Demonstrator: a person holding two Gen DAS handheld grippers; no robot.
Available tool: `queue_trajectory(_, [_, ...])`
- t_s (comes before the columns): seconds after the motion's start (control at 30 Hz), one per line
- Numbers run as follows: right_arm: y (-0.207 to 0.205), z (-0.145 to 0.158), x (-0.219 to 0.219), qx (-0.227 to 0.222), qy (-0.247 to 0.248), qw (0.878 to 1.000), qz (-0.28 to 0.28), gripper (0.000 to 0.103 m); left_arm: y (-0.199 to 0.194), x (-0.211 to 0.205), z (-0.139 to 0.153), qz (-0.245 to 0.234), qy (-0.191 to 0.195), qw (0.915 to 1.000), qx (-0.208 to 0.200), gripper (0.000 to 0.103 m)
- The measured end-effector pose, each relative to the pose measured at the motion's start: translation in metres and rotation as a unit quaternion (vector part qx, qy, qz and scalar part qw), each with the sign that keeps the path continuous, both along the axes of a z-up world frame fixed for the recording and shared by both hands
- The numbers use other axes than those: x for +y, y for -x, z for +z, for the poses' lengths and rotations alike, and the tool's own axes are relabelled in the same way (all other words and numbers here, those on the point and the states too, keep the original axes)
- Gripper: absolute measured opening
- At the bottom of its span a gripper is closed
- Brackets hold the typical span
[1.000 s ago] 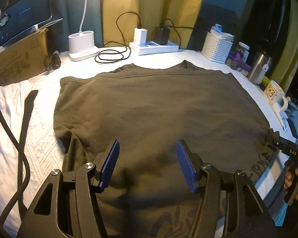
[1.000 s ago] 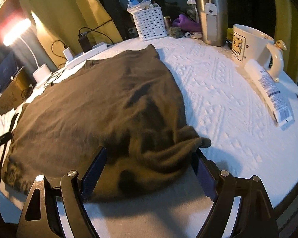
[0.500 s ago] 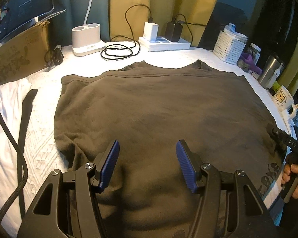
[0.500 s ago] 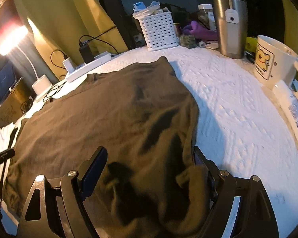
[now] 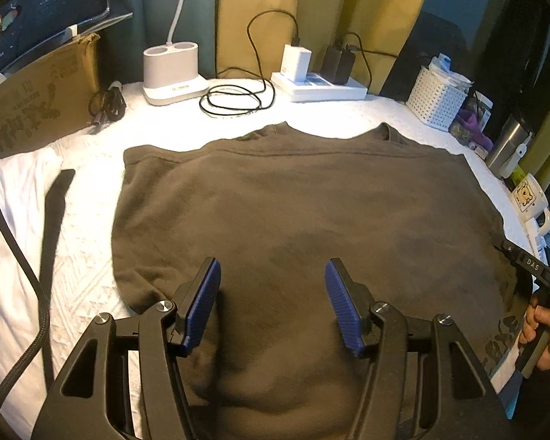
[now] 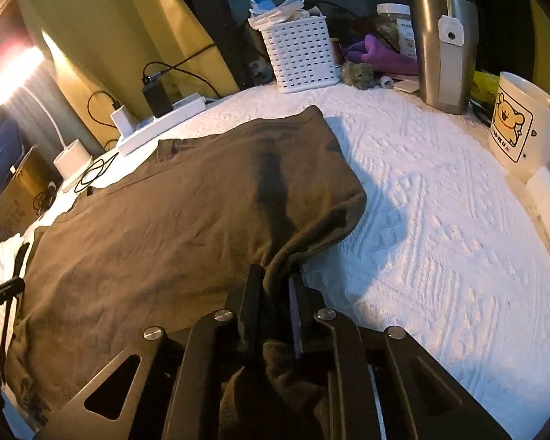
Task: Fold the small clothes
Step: 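Grasp the shirt's side edge with the right gripper and lift it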
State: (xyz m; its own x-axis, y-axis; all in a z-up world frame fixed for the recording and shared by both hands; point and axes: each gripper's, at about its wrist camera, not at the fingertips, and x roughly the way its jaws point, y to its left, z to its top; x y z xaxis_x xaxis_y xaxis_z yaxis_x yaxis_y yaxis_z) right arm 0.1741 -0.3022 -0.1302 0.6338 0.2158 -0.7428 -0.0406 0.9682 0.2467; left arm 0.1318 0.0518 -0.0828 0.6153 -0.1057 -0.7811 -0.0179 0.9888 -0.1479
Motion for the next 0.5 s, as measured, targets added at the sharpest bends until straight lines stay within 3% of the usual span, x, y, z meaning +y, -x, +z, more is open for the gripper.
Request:
queue_trajectory(0.27, [0.001, 0.041, 0.017, -0.036, 0.02, 0.999, 0.014, 0.008, 0.005, 0.022, 0.008, 0.003, 0.007, 0.9998, -0.02, 0.059])
queue_trajectory(0.5, [0.004, 0.082, 0.068, -0.073, 0.034, 0.995, 0.061, 0.008, 0.017, 0.045, 0.008, 0.006, 0.02, 0.9992, -0.036, 0.059])
